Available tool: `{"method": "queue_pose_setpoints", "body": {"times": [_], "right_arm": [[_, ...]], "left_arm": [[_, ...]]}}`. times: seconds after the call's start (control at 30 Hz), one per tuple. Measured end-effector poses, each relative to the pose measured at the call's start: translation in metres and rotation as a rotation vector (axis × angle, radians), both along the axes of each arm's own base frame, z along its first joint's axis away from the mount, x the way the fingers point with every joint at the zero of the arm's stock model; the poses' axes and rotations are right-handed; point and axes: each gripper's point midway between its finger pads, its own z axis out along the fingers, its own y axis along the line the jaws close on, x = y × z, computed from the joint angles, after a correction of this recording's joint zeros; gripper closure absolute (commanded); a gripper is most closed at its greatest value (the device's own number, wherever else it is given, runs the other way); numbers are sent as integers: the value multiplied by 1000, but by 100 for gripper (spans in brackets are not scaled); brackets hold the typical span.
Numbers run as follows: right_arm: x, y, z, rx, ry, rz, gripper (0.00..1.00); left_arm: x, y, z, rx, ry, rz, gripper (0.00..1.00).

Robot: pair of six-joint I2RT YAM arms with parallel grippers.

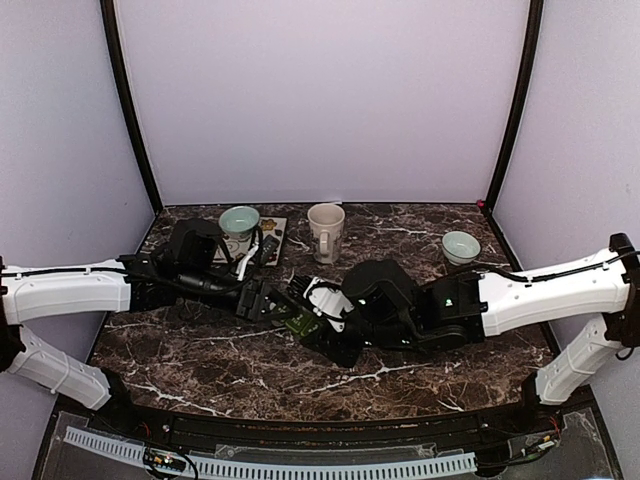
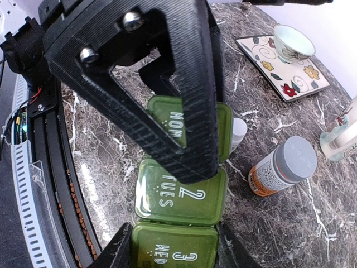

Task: Sort the pills into containers
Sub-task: Pass from the right arm to the left

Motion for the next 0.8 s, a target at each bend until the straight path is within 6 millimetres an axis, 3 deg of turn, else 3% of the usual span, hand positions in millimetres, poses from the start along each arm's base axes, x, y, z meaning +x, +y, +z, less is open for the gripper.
{"method": "queue_pose_setpoints", "body": {"times": [0.33, 0.5, 0.8], "right_arm": [[7, 2, -9, -50, -54, -11, 67], [9, 2, -11, -61, -65, -22, 67], [14, 0, -9, -68, -92, -40, 52]], "left_arm": [[2, 0, 5, -35, 63, 12, 94], [4, -1, 3, -37, 81, 10, 100], [6, -3, 4, -49, 79, 8, 100]]}}
